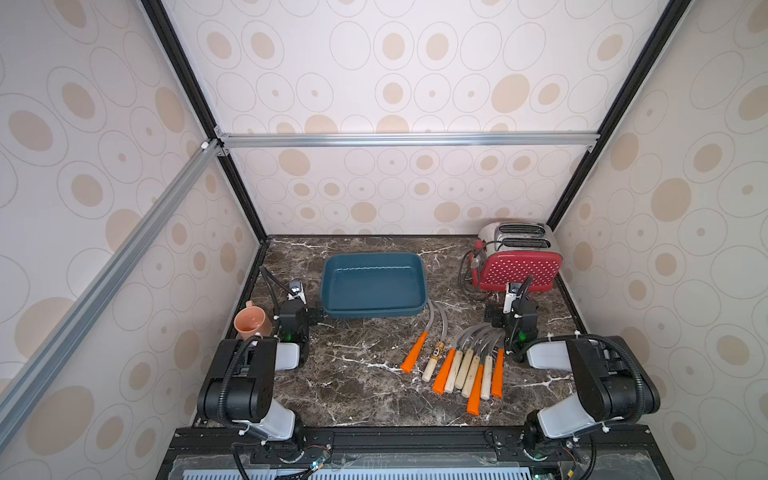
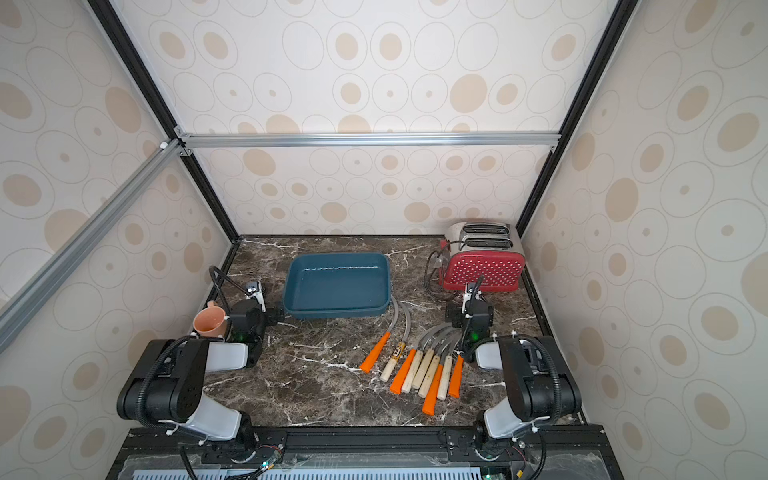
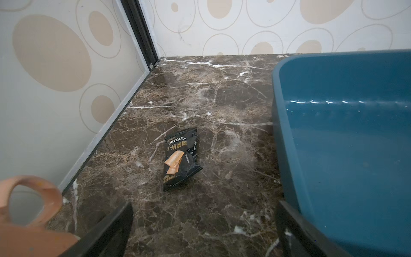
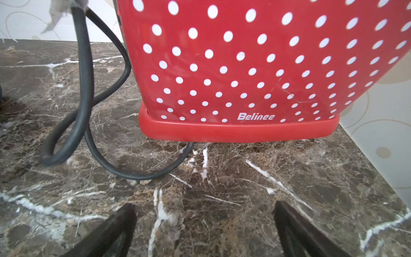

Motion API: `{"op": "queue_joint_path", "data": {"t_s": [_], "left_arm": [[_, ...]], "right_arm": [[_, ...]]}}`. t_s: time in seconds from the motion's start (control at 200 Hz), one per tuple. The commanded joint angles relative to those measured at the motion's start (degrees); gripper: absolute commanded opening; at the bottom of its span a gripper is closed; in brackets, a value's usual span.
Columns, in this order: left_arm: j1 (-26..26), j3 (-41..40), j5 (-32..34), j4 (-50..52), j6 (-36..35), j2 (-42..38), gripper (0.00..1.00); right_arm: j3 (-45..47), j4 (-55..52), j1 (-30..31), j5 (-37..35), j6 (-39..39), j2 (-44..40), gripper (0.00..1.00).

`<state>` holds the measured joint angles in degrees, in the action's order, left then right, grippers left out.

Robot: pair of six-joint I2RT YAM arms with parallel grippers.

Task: Put small sickles into storage boxes
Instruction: Pick up the sickle at the center of the board.

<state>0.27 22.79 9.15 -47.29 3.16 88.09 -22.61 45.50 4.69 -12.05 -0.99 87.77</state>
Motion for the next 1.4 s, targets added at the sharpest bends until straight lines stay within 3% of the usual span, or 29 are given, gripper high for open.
{"op": "queue_joint_path", "data": {"t_s": [0.0, 0.856, 1.057, 1.182, 1.282, 1.392], "left_arm": [[0.4, 1.6, 0.5, -1.1, -1.2, 0.3, 0.99], [0.4, 1.4, 0.4, -1.4, -1.1, 0.3, 0.99], [-0.1, 1.1, -3.9, -0.9, -3.9, -1.7, 0.99], [-0.1, 2.2, -4.2, 3.7, -3.8, -4.9, 0.99], [-0.1, 4.6, -7.8, 9.7, -4.8, -7.3, 0.99], [-0.1, 13.2, -13.4, 26.8, -5.3, -9.4, 0.99]], "right_arm": [[-0.9, 1.4, -0.3, -0.4, 0.6, 0.5, 1.00], [-1.2, 1.2, -0.5, -0.2, 0.4, 0.6, 1.00], [-1.2, 1.2, -0.5, 0.1, 0.9, 0.4, 1.00], [-2.5, -1.8, -0.4, -0.9, 0.9, -1.2, 1.00], [-7.6, -14.6, -0.4, 0.4, 1.2, -4.6, 1.00], [-13.9, -27.4, -0.4, -1.8, -0.3, -6.3, 1.00]]}}
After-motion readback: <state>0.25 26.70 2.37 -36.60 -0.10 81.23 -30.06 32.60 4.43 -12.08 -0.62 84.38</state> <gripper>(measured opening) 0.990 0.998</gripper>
